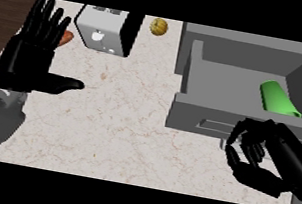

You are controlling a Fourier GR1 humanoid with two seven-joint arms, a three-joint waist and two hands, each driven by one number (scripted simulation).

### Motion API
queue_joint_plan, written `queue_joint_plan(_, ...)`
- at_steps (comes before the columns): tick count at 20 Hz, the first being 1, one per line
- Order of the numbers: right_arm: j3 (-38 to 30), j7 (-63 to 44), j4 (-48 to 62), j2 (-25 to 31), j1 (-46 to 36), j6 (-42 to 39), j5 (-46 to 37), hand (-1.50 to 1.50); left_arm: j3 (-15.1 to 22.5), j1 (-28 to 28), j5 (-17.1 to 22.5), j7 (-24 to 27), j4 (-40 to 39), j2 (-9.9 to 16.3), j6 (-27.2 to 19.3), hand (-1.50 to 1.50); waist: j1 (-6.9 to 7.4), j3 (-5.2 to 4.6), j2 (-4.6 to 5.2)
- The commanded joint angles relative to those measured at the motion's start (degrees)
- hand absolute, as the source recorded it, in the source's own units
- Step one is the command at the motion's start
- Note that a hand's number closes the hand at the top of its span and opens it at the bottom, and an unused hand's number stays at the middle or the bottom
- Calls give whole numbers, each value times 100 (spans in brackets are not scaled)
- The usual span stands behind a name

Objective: Pick up the cup, place it into the drawer and close the drawer

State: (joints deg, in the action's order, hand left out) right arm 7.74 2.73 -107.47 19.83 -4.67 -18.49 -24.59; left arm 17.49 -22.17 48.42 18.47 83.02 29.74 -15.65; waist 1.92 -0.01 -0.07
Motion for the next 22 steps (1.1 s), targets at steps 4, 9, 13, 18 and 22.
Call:
queue_joint_plan(4,694,607,1695,-392,-621,854,-1496,150,-292,1003,-148,360,256,139,568,-150,-76,2,19)
queue_joint_plan(9,558,922,2908,-589,-1090,1109,-1774,-150,-893,1367,70,209,280,380,1322,-150,-120,1,17)
queue_joint_plan(13,528,885,3656,-610,-1635,1074,-2123,-150,-1016,1628,-91,312,274,207,1397,-150,-110,1,16)
queue_joint_plan(18,233,1704,5181,-732,-1943,1706,-2250,-150,-1415,1670,105,-19,266,364,1910,-150,-105,4,21)
queue_joint_plan(22,-246,1858,6418,-835,-3074,1634,-2121,-150,-1426,1819,-164,52,290,160,1853,-150,-72,5,27)
